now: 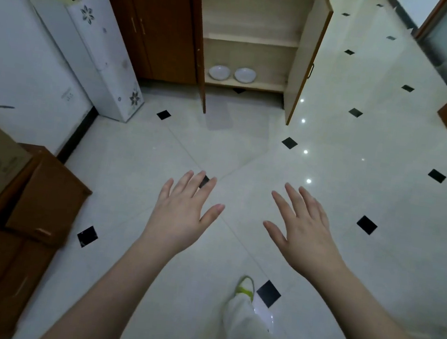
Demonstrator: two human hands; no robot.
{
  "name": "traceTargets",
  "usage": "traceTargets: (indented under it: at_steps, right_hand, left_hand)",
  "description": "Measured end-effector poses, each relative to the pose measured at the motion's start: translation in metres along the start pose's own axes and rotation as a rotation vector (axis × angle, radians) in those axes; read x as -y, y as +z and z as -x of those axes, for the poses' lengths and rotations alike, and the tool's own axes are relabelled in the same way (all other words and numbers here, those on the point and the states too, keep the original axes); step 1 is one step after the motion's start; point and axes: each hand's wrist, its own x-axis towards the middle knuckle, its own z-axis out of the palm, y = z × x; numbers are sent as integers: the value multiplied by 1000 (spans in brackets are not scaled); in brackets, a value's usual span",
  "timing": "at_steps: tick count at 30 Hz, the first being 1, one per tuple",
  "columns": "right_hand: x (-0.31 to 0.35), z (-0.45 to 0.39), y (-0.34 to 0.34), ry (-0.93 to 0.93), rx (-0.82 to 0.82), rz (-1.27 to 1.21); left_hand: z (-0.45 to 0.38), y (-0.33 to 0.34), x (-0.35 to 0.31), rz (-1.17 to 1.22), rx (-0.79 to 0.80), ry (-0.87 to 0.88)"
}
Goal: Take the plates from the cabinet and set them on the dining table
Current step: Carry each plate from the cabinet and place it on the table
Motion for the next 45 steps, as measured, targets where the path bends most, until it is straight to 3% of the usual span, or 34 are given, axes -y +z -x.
traceTargets:
  at_steps: [5,14,27,36,45]
  right_hand:
    - [-28,-81,-7,-4,-11,-80]
    - [-57,-202,-8,-50,59,-33]
    - [-8,-420,12,-153,90,73]
    - [-10,-548,2,-12,91,97]
    - [-77,-671,16,71,111,93]
  left_hand:
    - [-78,15,-10,-74,81,31]
    - [-195,8,-3,-2,144,-60]
    - [-365,11,125,-11,138,-68]
    - [-518,-22,191,-29,202,-16]
    - [-674,-14,159,-56,244,88]
